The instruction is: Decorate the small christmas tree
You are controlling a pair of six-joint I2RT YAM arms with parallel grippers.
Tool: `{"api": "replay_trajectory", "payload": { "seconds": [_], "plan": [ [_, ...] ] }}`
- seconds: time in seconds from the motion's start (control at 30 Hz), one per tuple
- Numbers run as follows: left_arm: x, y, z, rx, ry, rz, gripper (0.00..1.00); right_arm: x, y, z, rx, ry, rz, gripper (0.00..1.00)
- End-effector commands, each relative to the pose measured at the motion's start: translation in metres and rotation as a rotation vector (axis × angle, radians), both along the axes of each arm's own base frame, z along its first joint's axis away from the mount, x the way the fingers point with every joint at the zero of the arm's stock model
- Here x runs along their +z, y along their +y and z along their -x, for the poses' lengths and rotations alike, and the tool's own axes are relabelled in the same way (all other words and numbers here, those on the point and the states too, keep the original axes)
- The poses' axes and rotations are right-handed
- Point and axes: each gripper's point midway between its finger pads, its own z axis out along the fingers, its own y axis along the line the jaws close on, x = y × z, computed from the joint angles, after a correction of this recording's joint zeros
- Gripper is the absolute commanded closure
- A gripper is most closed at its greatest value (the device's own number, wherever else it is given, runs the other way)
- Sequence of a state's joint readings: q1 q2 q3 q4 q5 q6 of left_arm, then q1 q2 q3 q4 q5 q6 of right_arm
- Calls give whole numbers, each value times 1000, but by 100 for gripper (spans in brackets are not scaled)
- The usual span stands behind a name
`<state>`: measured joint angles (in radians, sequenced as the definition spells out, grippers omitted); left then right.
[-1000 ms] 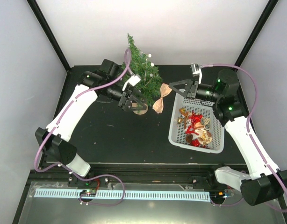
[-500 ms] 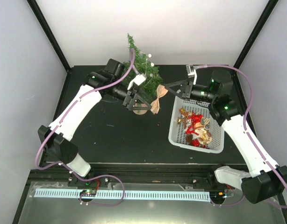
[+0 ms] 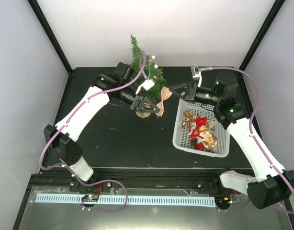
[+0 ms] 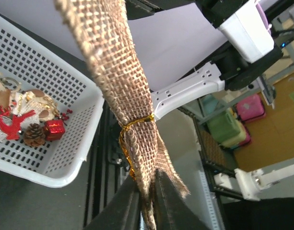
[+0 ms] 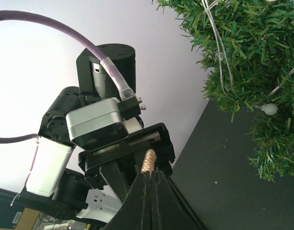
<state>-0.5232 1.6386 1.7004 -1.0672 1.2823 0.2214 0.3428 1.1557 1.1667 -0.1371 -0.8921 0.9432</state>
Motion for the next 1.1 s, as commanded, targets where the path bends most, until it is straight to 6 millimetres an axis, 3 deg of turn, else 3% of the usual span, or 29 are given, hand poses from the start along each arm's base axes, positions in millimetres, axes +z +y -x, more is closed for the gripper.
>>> {"api": "replay_trajectory", "payload": {
  "seconds": [0.0,0.2,0.23,0.33,0.47,0.77,1.07],
  "plan": [
    [11,0,-3,4,-77,3,95,8,-1,3,-7,-31,3,99],
    [17,10,-24,94,-197,-61,98,3,-2,2,-20,-10,33,98],
    [20,14,-28,111,-208,-64,98,1,-3,2,-22,-6,41,93],
    [25,22,-33,131,-264,-80,98,-7,-5,-3,-49,25,84,48],
    [25,36,-35,153,-401,-164,98,-14,-13,-9,-114,35,142,33],
    [-8,66,-76,259,-668,-437,98,-36,-52,-13,-309,58,250,29],
    [-41,98,-132,338,-931,-695,98,-47,-62,-8,-340,90,244,30]
  ]
}}
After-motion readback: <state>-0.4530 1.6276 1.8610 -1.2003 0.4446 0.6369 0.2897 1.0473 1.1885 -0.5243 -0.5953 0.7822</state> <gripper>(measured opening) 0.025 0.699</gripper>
